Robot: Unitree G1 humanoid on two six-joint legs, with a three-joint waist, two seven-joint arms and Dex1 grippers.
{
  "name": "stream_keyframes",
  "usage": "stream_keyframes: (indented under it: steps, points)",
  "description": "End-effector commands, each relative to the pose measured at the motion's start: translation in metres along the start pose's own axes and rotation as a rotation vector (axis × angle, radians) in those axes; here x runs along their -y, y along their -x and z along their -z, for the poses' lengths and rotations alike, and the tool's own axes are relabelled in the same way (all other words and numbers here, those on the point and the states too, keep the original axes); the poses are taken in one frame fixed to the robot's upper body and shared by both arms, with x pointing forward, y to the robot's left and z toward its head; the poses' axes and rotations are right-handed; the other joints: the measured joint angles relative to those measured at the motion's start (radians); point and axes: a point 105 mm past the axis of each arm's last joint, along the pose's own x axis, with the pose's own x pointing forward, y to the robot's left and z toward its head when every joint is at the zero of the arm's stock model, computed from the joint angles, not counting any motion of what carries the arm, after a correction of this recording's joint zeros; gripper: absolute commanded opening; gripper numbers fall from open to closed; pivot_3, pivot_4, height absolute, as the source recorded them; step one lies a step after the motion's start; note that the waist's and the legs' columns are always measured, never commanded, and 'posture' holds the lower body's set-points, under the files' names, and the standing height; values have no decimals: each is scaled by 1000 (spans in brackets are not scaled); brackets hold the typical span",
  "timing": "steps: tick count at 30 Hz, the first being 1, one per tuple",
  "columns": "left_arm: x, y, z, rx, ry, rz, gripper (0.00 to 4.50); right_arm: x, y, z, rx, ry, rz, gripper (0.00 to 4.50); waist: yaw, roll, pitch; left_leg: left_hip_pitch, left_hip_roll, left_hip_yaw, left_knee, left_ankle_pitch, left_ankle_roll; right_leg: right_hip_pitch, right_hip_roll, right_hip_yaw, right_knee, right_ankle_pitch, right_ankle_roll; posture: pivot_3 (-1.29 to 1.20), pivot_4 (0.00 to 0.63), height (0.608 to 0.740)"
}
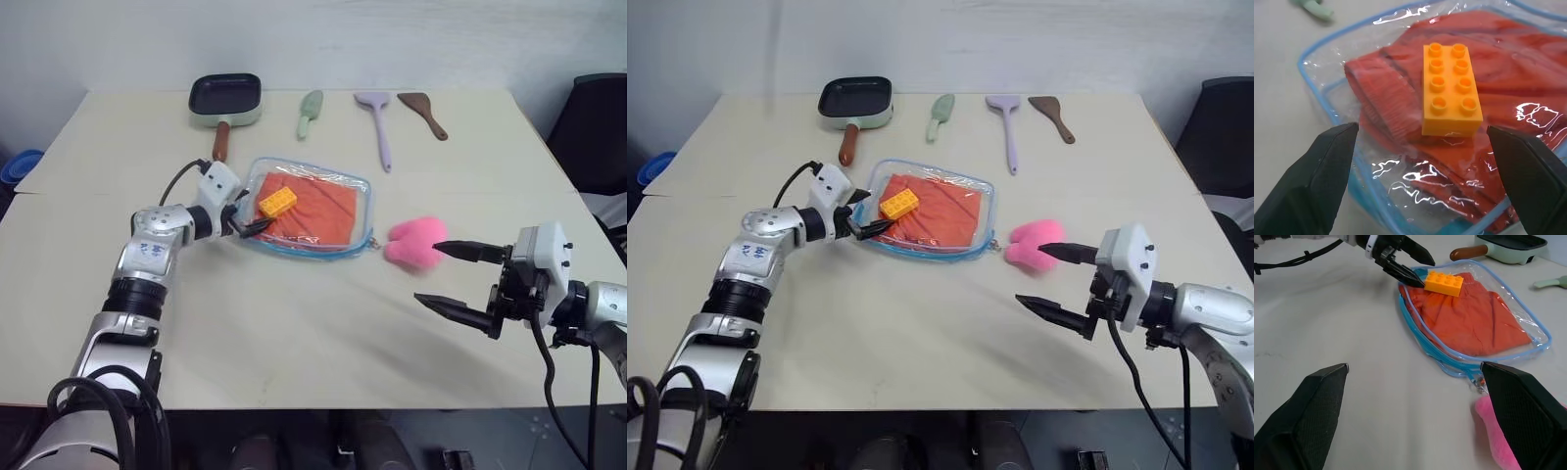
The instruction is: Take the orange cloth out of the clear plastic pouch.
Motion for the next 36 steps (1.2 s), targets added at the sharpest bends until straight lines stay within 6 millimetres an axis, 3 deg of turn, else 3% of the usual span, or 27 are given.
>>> stream_keyframes:
  steps: [1, 6, 9, 16, 21, 25, 28, 33, 36]
  points:
    - [-4, -12, -13, 23, -71, 5, 4471, -4, 1, -9, 30, 27, 10, 4500, 1, 0, 0, -1, 0, -1, 1, 0, 0, -1, 0, -1, 0, 0, 0, 0, 150, 740]
    - [-5, -25, -20, 27, -74, 8, 4471, -4, 0, -9, 33, 25, 30, 4500, 1, 0, 0, -5, 0, -3, 2, 0, 0, -2, -1, -3, 0, 0, 0, 0, 150, 740]
    - [-3, -29, -21, 32, -86, 24, 3866, -5, 0, -9, 35, 24, 38, 4500, -1, 0, 0, -5, 0, -3, 2, 0, 0, -2, -1, -4, 0, 0, 0, 0, 150, 740]
    - [6, -32, -21, 52, -81, 77, 1635, -4, 0, -12, 48, 17, 54, 4500, 1, -1, 1, -5, 0, -4, 2, 0, 0, -2, -2, -5, 0, 0, 0, 0, 150, 740]
    - [-3, -19, -19, 71, -12, 40, 1546, -7, -4, -14, 51, 19, 5, 4500, -3, -1, 1, -5, 0, -5, 2, 0, 0, -2, -2, -5, 1, 0, 0, 0, 150, 740]
    - [-29, 28, -19, 132, 62, -114, 1546, -18, -9, -20, 56, 22, -108, 4500, -11, -1, 1, -5, 0, -5, 2, 0, 0, -4, -2, -4, 3, 0, 0, 0, 150, 740]
    - [-43, 87, 3, 89, 107, -292, 1546, -22, -13, -23, 62, 17, -166, 4500, -24, -1, 1, -5, 2, -5, 2, 0, 0, -5, -1, -4, 5, -1, -1, 0, 150, 740]
    - [-44, 175, 47, -50, 197, -573, 1546, -22, -21, -20, 64, 4, -229, 4500, -20, -1, 0, -5, 2, -8, 3, 0, 0, -4, -3, -6, 5, -1, -2, 0, 150, 740]
    - [-31, 206, 72, -142, 220, -652, 1546, -21, -27, -18, 65, 2, -267, 4500, -4, -2, 0, -5, 2, -10, 3, 0, 0, -2, -3, -8, 3, -1, -2, 0, 150, 740]
